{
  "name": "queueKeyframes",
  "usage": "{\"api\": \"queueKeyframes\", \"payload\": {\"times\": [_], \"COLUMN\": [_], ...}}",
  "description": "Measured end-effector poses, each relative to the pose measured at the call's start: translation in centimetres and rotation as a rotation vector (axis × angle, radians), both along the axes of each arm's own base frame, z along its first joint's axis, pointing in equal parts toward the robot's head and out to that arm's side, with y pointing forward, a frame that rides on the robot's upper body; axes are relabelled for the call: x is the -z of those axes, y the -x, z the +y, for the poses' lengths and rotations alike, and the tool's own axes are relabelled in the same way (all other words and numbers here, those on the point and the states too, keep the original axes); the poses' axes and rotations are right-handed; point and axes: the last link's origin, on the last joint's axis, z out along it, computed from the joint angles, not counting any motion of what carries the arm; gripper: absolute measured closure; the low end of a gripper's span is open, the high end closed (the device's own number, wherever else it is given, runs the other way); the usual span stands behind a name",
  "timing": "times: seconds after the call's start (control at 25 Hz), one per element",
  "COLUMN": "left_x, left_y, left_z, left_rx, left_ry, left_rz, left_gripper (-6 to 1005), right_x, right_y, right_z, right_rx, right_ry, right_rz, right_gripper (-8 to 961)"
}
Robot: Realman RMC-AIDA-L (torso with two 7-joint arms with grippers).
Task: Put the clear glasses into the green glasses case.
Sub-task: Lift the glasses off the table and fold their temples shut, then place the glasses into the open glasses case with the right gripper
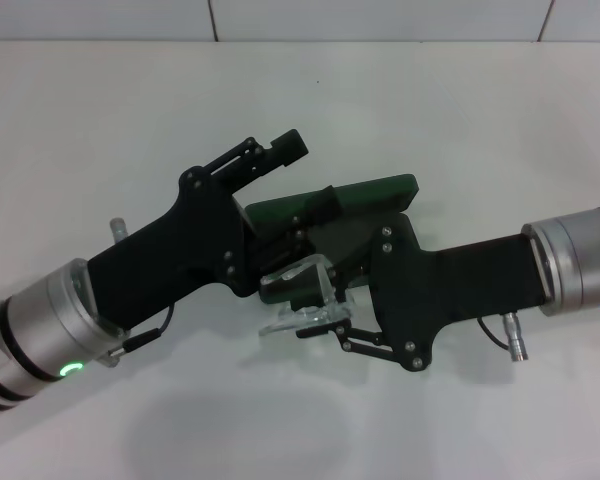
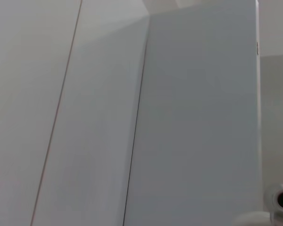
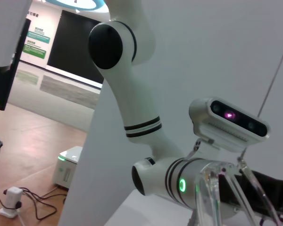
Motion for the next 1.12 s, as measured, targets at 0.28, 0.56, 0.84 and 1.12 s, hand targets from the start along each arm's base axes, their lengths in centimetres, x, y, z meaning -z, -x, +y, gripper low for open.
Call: {"api": "queueKeyframes", "payload": {"times": [0.28, 0.56, 0.84, 1.12], "left_x": [0.05, 0.09, 0.09, 0.05], "left_y": [-0.13, -0.23, -0.14, -0.06], "left_z": [0.22, 0.36, 0.36, 0.4], "left_rx": [0.01, 0.018, 0.013, 0.007], "left_ry": [0.005, 0.008, 0.008, 0.004], "left_rz": [0.012, 0.02, 0.021, 0.019], "left_gripper": [331, 331, 331, 331], "right_x": [0.24, 0.4, 0.36, 0.38], "right_y": [0.11, 0.2, 0.3, 0.32], "right_z": [0.38, 0.37, 0.58, 0.65], "right_rx": [0.008, 0.007, 0.02, 0.024], "right_ry": [-0.019, -0.02, -0.033, -0.035], "right_rz": [-0.01, -0.014, -0.003, -0.001], "right_gripper": [834, 834, 834, 833]}}
